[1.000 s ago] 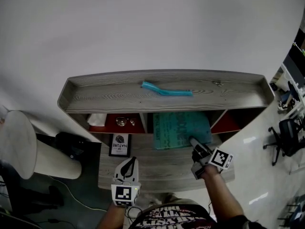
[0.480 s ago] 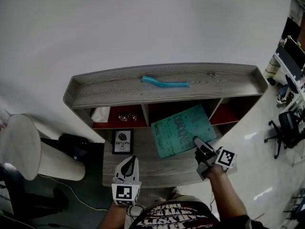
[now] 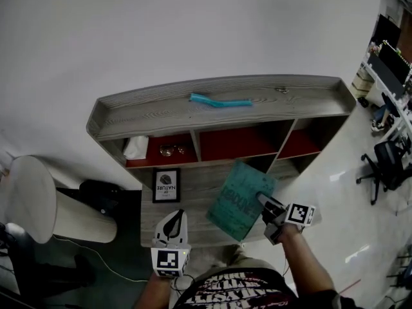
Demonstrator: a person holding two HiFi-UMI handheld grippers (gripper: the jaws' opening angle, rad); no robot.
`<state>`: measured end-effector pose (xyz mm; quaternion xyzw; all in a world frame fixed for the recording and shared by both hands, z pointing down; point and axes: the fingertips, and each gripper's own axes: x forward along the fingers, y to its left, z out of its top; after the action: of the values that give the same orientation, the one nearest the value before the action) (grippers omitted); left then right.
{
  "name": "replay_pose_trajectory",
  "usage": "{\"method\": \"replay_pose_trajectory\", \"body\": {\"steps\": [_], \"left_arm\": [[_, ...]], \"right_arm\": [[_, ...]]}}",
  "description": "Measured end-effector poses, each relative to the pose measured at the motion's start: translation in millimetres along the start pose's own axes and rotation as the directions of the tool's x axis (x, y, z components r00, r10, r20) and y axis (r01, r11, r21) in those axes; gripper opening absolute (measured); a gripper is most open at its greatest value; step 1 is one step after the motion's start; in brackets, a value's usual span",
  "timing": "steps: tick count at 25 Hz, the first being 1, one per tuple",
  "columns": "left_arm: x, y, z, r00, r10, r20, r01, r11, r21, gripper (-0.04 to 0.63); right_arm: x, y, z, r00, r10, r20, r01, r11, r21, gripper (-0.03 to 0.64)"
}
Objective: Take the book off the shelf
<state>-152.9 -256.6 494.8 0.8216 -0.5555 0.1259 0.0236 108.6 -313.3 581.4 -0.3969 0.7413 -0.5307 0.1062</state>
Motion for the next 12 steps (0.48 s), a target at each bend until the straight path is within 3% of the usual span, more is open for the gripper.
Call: {"method": "replay_pose_trajectory", "body": {"steps": [4, 8, 12], "left_arm": [[-6, 2, -8, 1.000, 0.000, 0.000, 0.000, 1.000, -0.001, 0.006], [-10, 3, -9, 1.000, 0.001, -0.007, -0.001, 1.000, -0.008, 0.006], [-11, 7, -15, 1.000, 0.005, -0.011, -0.005, 1.000, -0.008, 0.008]], "right_arm": [[-4, -14, -17, 0.999, -0.029, -0.032, 0.029, 1.000, 0.012, 0.175], [1, -12, -24, 0.998, 0.038, -0.046, -0.038, 0.999, -0.006, 0.175], [3, -31, -35, 0.996, -0.024, -0.083, 0.025, 1.000, 0.014, 0.175]]}}
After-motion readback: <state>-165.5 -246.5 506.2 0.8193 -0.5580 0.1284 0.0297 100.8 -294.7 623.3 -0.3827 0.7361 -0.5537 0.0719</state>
